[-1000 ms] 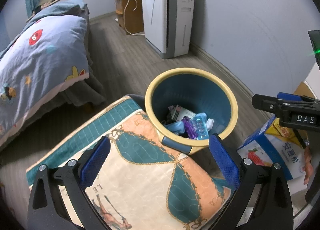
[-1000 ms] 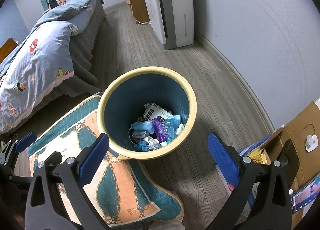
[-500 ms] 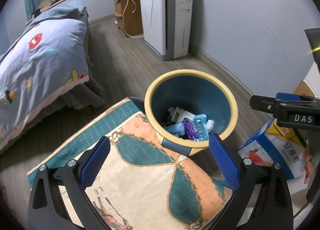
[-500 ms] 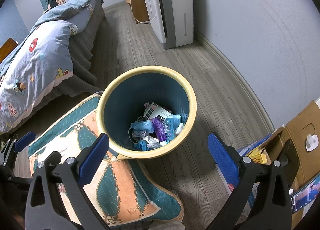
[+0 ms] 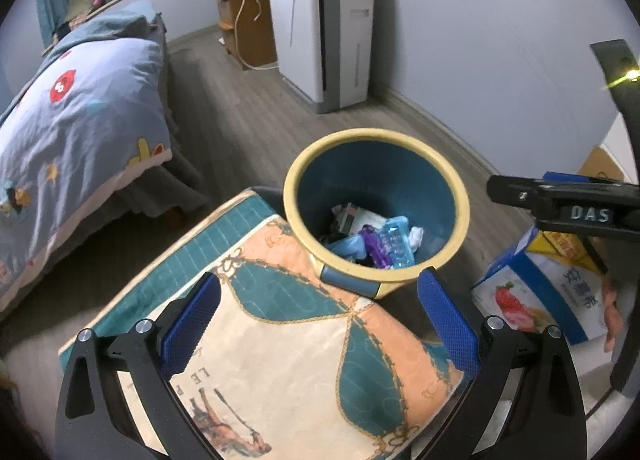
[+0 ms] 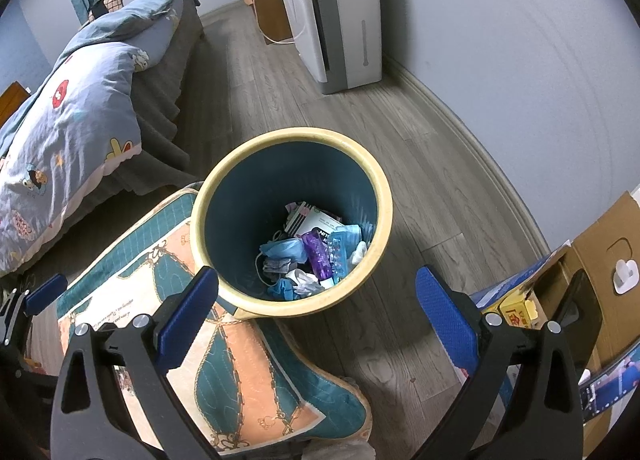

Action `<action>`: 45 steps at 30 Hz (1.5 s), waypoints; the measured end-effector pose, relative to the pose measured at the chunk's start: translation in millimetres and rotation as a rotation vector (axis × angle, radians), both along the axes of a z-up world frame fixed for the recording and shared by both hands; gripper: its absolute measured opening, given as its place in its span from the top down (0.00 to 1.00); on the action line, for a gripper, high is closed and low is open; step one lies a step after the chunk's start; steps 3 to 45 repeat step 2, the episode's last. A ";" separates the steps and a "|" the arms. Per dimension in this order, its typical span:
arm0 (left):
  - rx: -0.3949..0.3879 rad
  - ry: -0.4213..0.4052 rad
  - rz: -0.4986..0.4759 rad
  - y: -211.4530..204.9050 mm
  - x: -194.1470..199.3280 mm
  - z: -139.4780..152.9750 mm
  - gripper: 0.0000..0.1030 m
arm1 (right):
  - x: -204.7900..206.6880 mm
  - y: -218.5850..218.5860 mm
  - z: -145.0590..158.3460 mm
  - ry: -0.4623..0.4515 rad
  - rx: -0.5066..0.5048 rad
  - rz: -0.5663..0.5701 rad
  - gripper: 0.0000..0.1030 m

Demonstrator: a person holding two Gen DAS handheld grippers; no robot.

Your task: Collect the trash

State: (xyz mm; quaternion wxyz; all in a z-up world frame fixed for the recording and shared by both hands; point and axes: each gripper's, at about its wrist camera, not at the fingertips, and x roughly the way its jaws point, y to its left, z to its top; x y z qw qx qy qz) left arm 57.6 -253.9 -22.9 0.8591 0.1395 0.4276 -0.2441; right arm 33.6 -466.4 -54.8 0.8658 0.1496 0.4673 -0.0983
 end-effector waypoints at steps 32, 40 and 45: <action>0.013 -0.017 0.007 2.0 -1.3 2.3 0.05 | 0.5 1.6 -0.3 0.002 -0.004 0.001 0.06; 0.013 -0.017 0.007 2.0 -1.3 2.3 0.05 | 0.5 1.6 -0.3 0.002 -0.004 0.001 0.06; 0.013 -0.017 0.007 2.0 -1.3 2.3 0.05 | 0.5 1.6 -0.3 0.002 -0.004 0.001 0.06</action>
